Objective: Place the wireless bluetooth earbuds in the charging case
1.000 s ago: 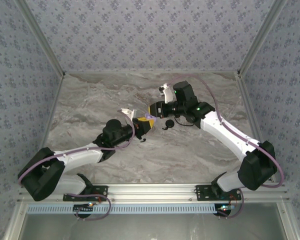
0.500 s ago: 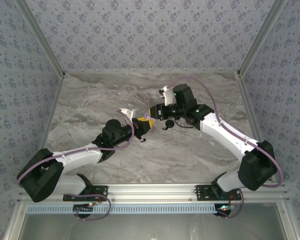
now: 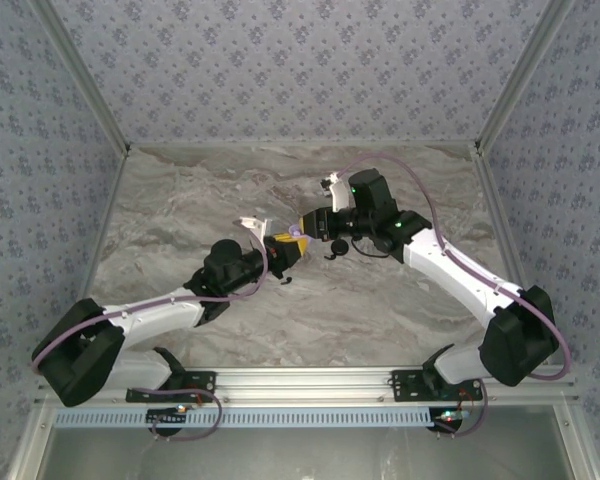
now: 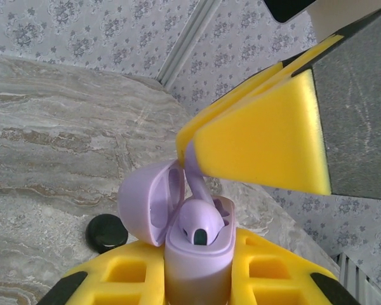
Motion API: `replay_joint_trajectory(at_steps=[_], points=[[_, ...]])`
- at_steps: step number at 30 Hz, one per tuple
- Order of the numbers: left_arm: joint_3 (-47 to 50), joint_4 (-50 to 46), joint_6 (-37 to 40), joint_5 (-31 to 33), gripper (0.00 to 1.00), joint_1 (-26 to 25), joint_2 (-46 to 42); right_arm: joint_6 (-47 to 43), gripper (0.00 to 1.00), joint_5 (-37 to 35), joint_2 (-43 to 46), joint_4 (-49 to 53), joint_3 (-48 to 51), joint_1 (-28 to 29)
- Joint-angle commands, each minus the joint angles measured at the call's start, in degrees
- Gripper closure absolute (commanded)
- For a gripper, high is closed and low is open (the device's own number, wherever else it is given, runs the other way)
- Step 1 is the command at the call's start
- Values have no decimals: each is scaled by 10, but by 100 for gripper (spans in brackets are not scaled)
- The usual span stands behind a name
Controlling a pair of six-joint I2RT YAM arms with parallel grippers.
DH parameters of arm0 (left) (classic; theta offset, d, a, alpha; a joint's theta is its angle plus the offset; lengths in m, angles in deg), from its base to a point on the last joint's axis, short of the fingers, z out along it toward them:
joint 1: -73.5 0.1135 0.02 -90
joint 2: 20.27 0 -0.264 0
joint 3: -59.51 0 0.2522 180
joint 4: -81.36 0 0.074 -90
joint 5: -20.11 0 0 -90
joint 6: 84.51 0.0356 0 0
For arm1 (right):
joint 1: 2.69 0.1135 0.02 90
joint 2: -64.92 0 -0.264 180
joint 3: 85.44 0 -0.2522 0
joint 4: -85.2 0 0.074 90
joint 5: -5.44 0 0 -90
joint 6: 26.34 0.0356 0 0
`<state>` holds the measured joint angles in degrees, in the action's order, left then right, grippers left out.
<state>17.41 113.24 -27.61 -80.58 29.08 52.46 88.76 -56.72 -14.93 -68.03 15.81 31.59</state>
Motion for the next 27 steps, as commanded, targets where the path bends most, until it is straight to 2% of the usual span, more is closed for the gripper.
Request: replay_joint_trajectory(at_steps=[1, 11, 27], points=[[-23, 32, -1, 26, 88, 1, -15, 6, 79, 4, 16, 14, 9, 3], [-22, 38, 8, 26, 89, 1, -18, 0, 80, 19, 18, 29, 8, 4], [-23, 7, 65, 12, 89, 0, -42, -27, 81, 39, 30, 71, -3, 8]])
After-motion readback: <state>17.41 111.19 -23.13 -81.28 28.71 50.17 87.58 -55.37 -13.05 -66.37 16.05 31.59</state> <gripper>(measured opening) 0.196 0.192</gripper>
